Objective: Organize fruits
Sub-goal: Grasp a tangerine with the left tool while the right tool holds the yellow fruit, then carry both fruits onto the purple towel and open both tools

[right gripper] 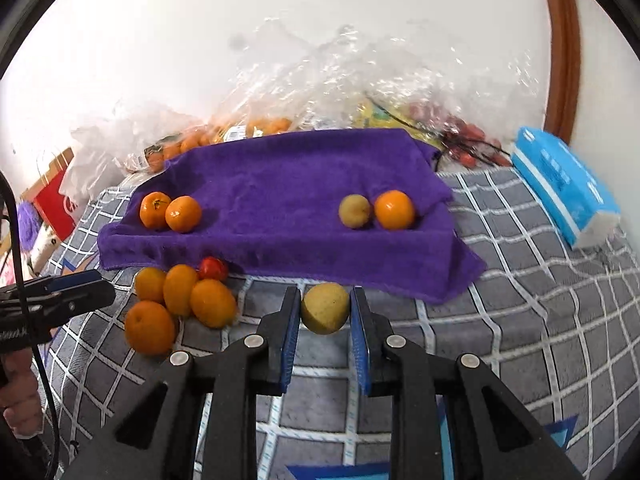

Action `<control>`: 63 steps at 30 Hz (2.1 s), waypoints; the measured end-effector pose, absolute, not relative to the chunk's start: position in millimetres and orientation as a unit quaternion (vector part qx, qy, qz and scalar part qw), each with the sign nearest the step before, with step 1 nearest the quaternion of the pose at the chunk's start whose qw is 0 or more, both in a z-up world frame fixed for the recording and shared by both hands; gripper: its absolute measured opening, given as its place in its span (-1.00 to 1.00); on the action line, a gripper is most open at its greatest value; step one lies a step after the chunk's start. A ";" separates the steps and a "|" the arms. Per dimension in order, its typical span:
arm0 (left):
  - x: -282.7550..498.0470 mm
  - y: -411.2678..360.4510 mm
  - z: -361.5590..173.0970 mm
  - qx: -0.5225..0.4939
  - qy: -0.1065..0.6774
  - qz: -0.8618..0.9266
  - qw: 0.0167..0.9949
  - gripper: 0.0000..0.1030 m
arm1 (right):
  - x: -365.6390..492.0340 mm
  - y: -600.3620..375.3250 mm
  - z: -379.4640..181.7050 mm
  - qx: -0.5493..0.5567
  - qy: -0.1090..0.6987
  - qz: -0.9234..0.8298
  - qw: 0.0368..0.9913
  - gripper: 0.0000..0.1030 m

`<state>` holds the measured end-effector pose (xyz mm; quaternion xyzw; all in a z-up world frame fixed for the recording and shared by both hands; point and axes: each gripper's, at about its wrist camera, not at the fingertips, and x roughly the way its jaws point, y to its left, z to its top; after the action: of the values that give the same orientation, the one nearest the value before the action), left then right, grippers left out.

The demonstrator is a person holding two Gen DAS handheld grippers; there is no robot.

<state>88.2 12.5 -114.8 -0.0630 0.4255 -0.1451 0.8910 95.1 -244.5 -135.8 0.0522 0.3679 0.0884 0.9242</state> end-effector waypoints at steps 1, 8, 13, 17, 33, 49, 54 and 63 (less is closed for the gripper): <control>90.9 12.0 -114.5 -0.073 0.429 -0.148 0.888 0.03 | 93.2 -247.1 -137.0 0.054 0.366 0.087 0.925 -0.52; 102.4 -0.9 -114.1 -0.078 0.444 -0.157 0.878 -0.13 | 88.0 -264.2 -140.0 0.071 0.363 0.079 0.926 -0.52; 114.6 -4.4 -125.2 -0.083 0.463 -0.146 0.870 -0.13 | 87.2 -272.4 -140.7 0.082 0.363 0.075 0.925 -0.52; 119.4 -2.9 -132.3 -0.095 0.468 -0.147 0.866 -0.16 | 88.5 -273.8 -143.4 0.085 0.368 0.074 0.923 -0.52; 111.2 26.2 -129.7 -0.092 0.473 -0.101 0.871 -0.39 | 91.8 -273.5 -150.2 0.081 0.375 0.073 0.921 -0.52; 105.4 16.4 -144.3 -0.062 0.422 -0.105 0.899 -0.37 | 89.1 -270.5 -148.6 0.076 0.366 0.091 0.923 -0.52; 101.5 14.5 -135.1 -0.050 0.411 -0.097 0.905 -0.37 | 86.5 -270.2 -144.5 0.083 0.359 0.100 0.924 -0.52; 84.8 25.9 -98.4 -0.065 0.409 -0.069 0.907 -0.37 | 75.1 -268.4 -96.3 0.086 0.340 0.101 0.931 -0.52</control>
<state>84.8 25.9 -98.4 -0.0651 0.4093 -0.0690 0.9075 75.1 -268.4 -96.3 0.0862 0.3395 0.1007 0.9312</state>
